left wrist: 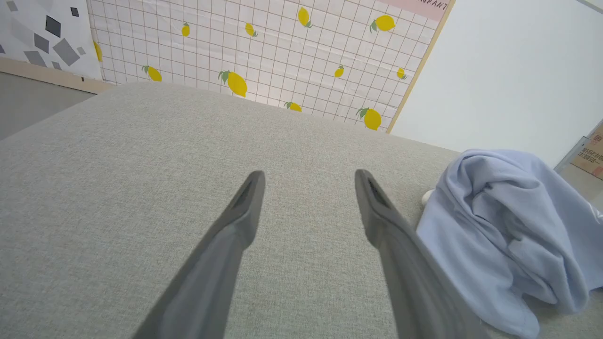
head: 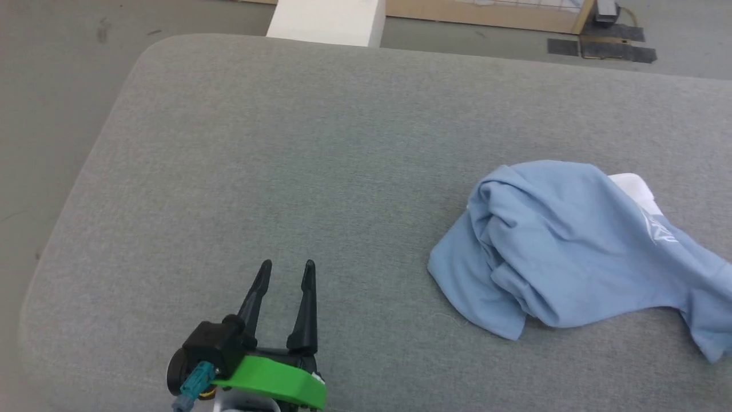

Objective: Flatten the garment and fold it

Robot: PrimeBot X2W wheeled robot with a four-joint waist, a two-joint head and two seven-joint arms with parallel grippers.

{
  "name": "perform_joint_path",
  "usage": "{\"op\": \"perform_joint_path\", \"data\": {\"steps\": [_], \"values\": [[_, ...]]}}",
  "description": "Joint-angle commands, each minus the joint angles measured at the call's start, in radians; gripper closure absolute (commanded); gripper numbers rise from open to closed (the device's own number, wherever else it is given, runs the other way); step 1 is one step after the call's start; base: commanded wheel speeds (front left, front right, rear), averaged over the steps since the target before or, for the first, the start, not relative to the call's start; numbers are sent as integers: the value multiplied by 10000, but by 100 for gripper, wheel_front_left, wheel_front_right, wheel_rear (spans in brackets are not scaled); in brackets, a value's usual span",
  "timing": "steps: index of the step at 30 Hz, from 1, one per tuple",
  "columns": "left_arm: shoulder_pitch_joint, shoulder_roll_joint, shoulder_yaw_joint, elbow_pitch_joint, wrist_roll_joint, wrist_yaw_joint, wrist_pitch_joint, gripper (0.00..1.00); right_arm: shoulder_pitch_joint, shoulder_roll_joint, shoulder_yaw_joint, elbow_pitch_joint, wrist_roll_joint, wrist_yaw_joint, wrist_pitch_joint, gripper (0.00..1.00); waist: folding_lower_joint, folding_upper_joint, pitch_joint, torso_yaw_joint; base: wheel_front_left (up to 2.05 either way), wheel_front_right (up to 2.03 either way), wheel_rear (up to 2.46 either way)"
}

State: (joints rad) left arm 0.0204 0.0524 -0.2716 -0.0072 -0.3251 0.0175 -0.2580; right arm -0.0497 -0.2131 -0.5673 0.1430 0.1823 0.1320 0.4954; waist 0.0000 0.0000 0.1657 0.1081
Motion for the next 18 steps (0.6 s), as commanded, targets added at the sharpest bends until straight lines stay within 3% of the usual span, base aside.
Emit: {"op": "perform_joint_path", "data": {"steps": [1,5,10,14,18], "values": [[-48,-22,7,50,117,-60,-38,0,-103,6,48,53,-133,-13,-229,0,0,0,-27,-112,0,0,0],[-108,-22,30,124,104,-59,-38,0,-546,-10,298,-47,-190,-13,-586,0,0,0,-134,-239,0,0,0],[-84,-22,-1,146,16,-33,-38,0,-1283,-417,1101,-1227,395,-13,-495,0,0,0,-233,-222,0,0,0],[-77,-22,-90,81,-111,3,-38,0,-1884,-771,2286,-2304,1031,-13,347,0,0,0,-163,-41,0,0,0],[-129,-22,-190,56,-195,48,-38,0,-2432,-823,3492,-2593,1553,-13,1499,0,0,0,9,249,0,0,0]]}}
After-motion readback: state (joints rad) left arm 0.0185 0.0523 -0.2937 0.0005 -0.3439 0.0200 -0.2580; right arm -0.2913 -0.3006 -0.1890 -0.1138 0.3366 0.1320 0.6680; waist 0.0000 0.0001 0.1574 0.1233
